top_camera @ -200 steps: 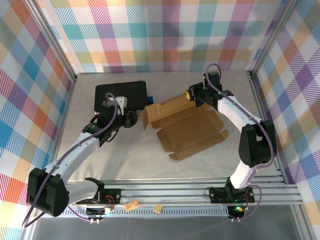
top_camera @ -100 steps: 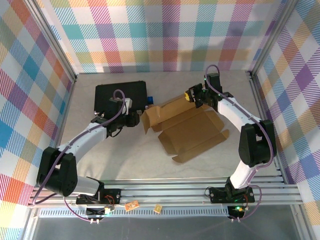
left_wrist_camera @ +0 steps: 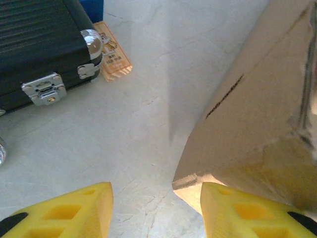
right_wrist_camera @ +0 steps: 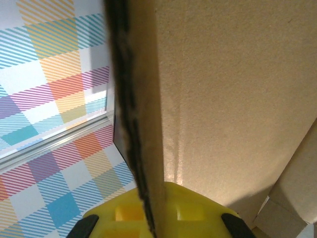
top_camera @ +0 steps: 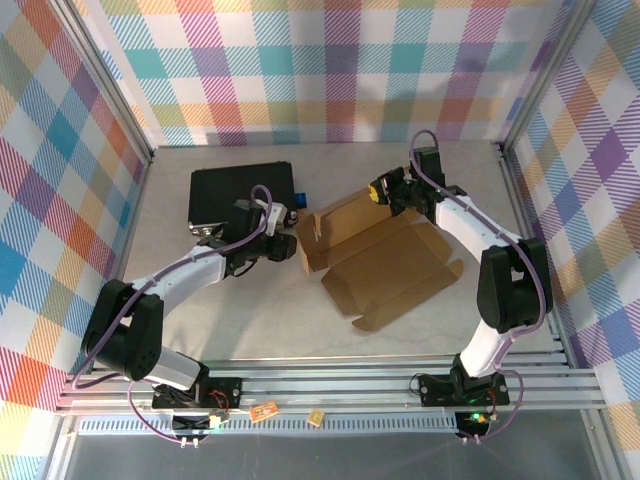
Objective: Fold the paper box
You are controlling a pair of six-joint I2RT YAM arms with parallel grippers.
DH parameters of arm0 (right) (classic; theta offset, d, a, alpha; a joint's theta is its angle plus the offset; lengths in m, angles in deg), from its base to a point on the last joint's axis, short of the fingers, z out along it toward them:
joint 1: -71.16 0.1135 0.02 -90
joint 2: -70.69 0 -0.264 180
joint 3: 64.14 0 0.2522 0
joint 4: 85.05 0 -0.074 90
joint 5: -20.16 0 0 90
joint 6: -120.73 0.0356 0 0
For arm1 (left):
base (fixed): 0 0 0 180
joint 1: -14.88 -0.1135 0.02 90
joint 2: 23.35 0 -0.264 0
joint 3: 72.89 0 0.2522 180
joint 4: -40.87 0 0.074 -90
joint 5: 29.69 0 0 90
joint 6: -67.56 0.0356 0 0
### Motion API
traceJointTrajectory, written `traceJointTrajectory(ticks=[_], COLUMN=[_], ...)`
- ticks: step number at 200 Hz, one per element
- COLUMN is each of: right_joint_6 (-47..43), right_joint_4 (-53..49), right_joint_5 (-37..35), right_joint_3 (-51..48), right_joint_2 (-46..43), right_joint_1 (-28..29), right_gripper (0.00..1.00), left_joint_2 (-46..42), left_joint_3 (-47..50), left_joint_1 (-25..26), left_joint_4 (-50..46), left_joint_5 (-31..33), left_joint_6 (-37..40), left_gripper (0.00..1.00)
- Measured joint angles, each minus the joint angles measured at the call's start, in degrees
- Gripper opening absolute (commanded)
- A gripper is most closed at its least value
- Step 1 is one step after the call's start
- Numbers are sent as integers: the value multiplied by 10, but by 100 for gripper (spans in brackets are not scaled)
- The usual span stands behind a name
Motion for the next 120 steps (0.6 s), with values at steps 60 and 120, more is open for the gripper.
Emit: traceJointTrajectory(ticks=[60, 120], right_joint_6=[0, 0], right_joint_4=[13, 37], right_joint_5=[6, 13], right_joint_3=[0, -13], right_joint_2=[7, 7], right_joint_1=[-1, -1], right_gripper=[0, 0], left_joint_2=[-5, -4], left_joint_3=[0, -1], left_joint_1=[28, 40], left_joint_4=[13, 16], left_joint_5=[-2, -11], left_joint_6=[2, 12], left_gripper=[53, 53])
